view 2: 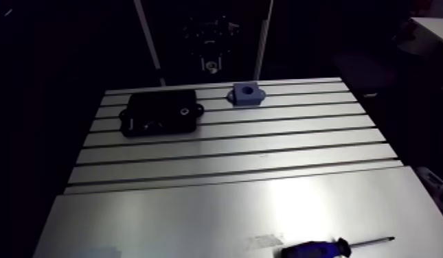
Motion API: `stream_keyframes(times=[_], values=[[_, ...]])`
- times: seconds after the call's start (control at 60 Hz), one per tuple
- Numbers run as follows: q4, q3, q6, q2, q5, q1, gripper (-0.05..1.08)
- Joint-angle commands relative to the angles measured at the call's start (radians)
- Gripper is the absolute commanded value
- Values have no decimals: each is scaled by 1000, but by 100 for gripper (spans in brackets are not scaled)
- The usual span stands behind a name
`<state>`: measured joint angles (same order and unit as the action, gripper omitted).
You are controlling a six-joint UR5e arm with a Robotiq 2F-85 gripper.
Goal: Pick up the bearing and press it into the housing until flush.
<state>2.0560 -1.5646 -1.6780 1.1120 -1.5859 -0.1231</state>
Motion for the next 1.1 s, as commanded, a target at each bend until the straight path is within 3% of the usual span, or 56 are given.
stream_keyframes(times=[0.017,0.333,0.6,1.1], values=[[-1,-2,-17,-4,2,-47,59],[-1,7,-30,-14,1,-71,59],[0,16,-94,-37,1,-123,59],[2,60,-131,-115,-6,-139,59]])
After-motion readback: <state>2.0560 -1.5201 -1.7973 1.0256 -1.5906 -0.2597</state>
